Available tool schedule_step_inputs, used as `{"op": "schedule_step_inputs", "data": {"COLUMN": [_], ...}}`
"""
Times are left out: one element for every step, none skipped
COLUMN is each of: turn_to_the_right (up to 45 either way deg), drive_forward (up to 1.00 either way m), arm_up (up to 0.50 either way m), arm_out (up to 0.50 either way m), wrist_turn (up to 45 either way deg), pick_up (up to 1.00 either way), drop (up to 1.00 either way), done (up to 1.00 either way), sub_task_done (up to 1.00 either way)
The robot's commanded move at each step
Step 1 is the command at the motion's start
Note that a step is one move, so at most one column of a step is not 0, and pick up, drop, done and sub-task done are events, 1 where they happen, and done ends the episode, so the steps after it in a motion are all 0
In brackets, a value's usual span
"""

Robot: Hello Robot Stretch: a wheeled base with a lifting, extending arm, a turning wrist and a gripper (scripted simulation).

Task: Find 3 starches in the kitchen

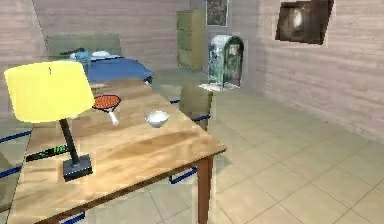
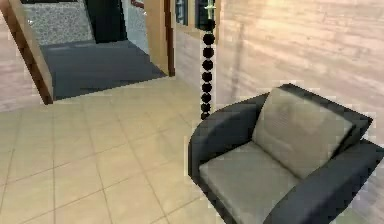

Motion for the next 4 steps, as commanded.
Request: {"op": "schedule_step_inputs", "data": {"turn_to_the_right": [45.0, 12.0, 0.0, 6.0], "drive_forward": [0.00, 0.00, 1.00, 0.00], "arm_up": [0.00, 0.00, 0.00, 0.00], "arm_out": [0.00, 0.00, 0.00, 0.00], "wrist_turn": [0.0, 0.0, 0.0, 0.0], "pick_up": [0.00, 0.00, 0.00, 0.00], "drop": [0.00, 0.00, 0.00, 0.00], "done": [0.00, 0.00, 0.00, 0.00], "sub_task_done": [0.00, 0.00, 0.00, 0.00]}}
